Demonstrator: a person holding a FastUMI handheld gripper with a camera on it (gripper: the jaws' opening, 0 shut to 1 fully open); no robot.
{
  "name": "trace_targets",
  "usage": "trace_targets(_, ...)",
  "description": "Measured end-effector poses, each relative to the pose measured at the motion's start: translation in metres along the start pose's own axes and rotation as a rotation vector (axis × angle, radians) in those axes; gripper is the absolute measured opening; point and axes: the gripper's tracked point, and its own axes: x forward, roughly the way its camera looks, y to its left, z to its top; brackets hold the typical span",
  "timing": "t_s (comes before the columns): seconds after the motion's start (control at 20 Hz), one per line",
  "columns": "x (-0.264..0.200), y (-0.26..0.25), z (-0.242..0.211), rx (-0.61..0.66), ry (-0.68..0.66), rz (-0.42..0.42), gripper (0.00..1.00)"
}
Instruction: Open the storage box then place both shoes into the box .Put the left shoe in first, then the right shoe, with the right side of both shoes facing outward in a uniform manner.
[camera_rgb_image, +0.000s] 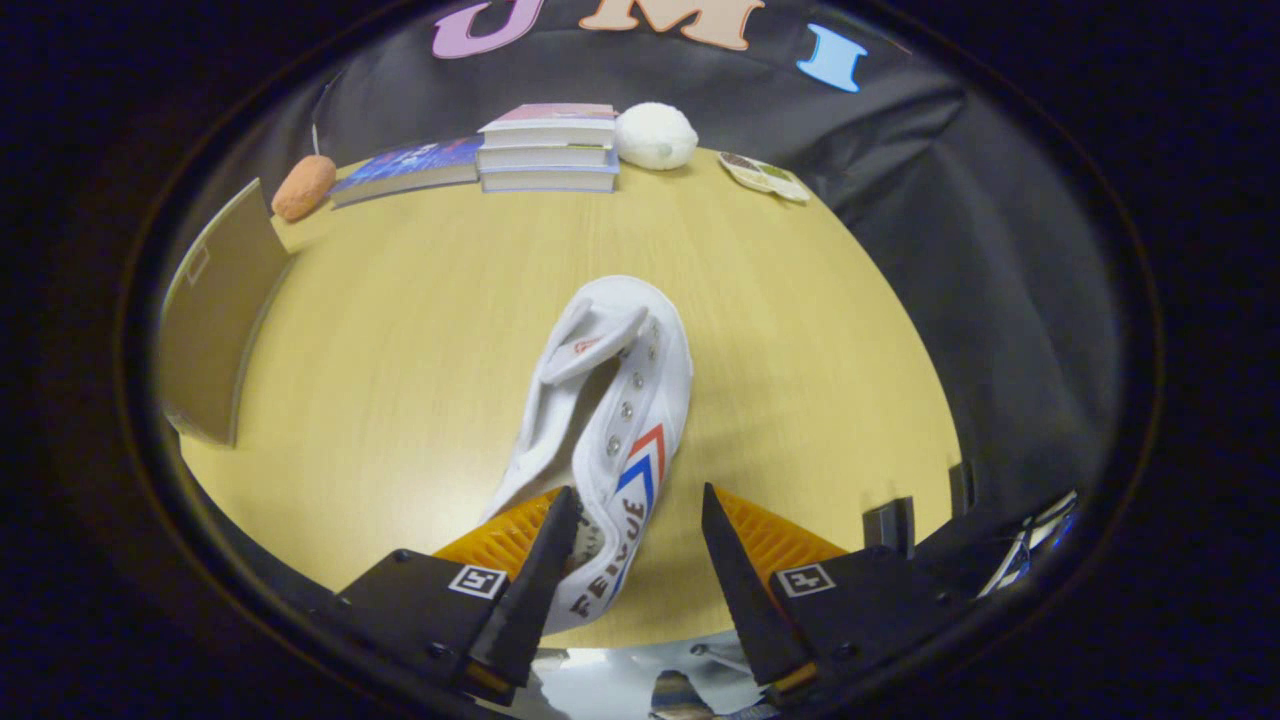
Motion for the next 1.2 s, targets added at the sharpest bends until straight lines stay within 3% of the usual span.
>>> trace_targets(0.2, 0.011, 0.003, 0.013, 0.005, -0.047, 0.001, 0.81)
trace_targets(0.4, 0.018, 0.002, 0.022, -0.033, -0.067, 0.013, 0.61)
trace_targets(0.7, 0.034, 0.002, 0.033, 0.020, -0.066, 0.042, 0.46)
trace_targets(1.2, 0.034, 0.003, 0.030, 0.021, -0.079, 0.092, 0.42)
